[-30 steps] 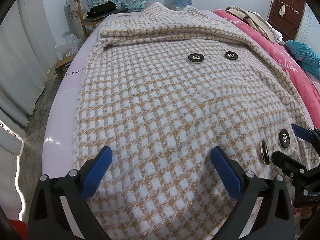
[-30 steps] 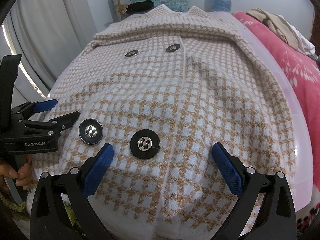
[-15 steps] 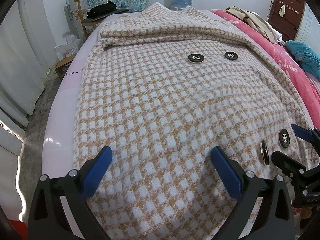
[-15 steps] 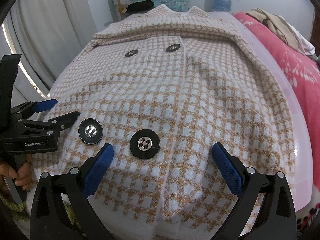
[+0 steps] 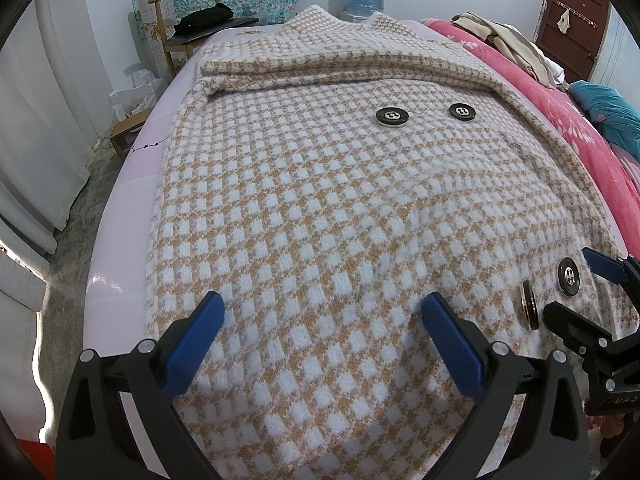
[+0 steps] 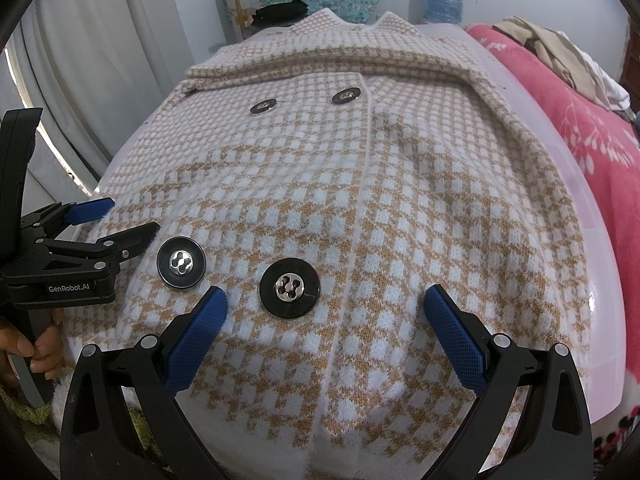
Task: Fold large clothes
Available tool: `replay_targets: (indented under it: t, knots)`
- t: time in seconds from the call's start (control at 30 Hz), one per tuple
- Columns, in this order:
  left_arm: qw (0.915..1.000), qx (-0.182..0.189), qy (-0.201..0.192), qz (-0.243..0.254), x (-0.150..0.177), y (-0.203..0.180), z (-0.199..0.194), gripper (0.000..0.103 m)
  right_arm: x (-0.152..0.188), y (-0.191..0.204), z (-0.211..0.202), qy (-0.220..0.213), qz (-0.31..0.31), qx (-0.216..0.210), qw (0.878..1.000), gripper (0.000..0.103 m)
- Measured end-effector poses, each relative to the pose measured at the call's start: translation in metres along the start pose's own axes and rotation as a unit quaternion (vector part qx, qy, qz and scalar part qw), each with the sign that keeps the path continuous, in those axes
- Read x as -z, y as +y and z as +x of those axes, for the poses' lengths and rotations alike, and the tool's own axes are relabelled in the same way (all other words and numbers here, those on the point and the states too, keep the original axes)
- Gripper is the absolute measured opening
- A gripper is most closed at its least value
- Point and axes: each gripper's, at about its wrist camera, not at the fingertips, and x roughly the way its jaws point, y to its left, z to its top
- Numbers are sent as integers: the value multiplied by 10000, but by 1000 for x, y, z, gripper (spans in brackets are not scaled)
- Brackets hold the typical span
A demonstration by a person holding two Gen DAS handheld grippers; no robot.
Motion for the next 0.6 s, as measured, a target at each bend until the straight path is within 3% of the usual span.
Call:
replay_targets:
  t: [0.6]
  knots:
    - [10000,-1,-1,-1,0,0,0,97,-1,1,0,1,-1,7,10000,95]
